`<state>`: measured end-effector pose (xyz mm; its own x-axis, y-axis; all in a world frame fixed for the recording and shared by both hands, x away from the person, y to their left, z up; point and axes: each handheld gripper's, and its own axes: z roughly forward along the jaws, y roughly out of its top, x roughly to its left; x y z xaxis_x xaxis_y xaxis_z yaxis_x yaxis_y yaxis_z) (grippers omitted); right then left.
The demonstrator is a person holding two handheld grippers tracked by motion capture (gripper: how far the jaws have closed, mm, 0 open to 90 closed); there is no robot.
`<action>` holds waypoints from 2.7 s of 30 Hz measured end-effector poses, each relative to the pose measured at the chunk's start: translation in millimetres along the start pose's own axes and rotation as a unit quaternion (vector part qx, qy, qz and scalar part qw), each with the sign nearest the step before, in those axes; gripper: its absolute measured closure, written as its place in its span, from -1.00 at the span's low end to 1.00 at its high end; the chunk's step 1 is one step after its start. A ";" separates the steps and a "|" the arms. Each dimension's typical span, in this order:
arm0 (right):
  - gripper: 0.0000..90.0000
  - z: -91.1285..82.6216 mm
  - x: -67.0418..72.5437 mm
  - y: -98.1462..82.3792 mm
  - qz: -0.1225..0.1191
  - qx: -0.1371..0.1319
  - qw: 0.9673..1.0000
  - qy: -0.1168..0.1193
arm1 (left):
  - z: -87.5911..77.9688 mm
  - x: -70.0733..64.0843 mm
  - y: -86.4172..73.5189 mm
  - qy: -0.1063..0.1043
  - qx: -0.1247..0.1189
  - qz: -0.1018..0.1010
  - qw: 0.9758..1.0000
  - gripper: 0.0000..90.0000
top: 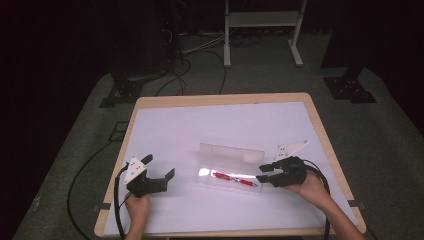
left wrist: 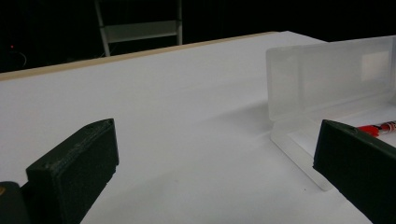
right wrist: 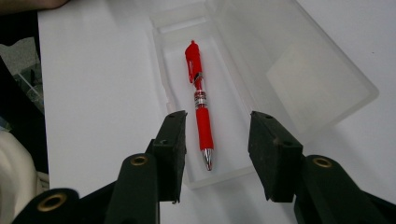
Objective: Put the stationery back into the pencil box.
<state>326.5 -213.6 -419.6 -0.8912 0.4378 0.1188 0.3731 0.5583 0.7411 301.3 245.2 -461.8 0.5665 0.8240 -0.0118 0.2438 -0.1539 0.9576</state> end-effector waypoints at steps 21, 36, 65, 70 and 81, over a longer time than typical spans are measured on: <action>0.12 -16.6 -5.0 -23.0 0.021 -0.011 1.000 -0.017 | 0.1 -0.4 0.1 0.000 0.001 0.003 1.000 -1.00; 0.10 -25.2 -7.1 -39.9 0.035 -0.015 0.999 -0.025 | 0.3 -0.7 0.1 0.001 0.001 0.004 1.000 -1.00; 0.04 -41.9 -10.1 -75.7 0.069 -0.026 0.996 -0.042 | 0.5 -1.3 0.1 0.002 0.001 0.005 1.000 -1.00; 0.04 -44.2 -10.4 -80.9 0.074 -0.027 0.996 -0.045 | 0.5 -1.3 0.1 0.002 0.001 0.005 1.000 -1.00; 0.03 -51.8 -10.5 -93.3 0.086 -0.033 0.994 -0.051 | 0.6 -1.4 0.1 0.002 0.001 0.005 1.000 -1.00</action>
<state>287.7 -306.8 -455.7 -0.7829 0.5947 0.1827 0.4977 0.4226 0.7574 301.0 243.7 -461.8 0.5662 0.8242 -0.0008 0.2398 -0.1639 0.9569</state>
